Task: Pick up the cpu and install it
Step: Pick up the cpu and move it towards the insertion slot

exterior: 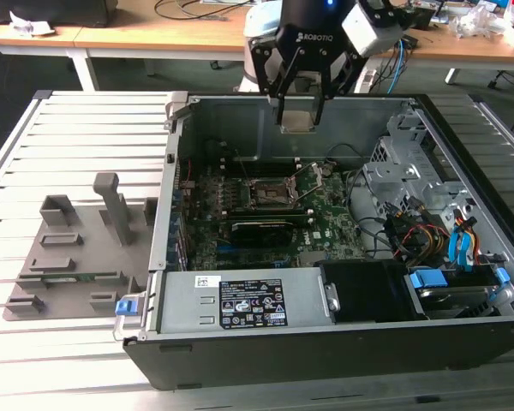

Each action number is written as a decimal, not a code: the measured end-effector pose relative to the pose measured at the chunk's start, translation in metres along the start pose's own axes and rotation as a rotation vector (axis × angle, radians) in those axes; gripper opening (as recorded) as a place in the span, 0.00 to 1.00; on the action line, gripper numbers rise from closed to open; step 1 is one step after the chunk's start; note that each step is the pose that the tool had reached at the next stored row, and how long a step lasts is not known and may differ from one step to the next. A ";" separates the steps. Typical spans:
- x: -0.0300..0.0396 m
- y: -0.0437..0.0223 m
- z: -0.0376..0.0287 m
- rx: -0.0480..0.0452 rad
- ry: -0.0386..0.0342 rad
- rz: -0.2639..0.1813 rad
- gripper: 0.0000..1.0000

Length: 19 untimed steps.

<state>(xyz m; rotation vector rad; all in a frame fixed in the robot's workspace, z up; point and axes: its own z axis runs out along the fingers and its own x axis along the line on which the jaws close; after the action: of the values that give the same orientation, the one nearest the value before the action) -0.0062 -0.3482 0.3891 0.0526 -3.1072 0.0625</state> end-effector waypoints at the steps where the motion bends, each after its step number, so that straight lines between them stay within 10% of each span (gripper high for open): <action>1: 0.0003 0.0000 0.0000 -0.0290 -0.0010 -0.001 0.54; 3: 0.0006 0.0001 0.0005 -0.0606 -0.0021 -0.002 0.54; 19: -0.0007 0.0052 0.0444 -0.0590 -0.0020 -0.002 0.54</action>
<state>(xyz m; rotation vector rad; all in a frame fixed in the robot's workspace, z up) -0.0072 -0.3448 0.3445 0.0540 -3.1086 -0.0292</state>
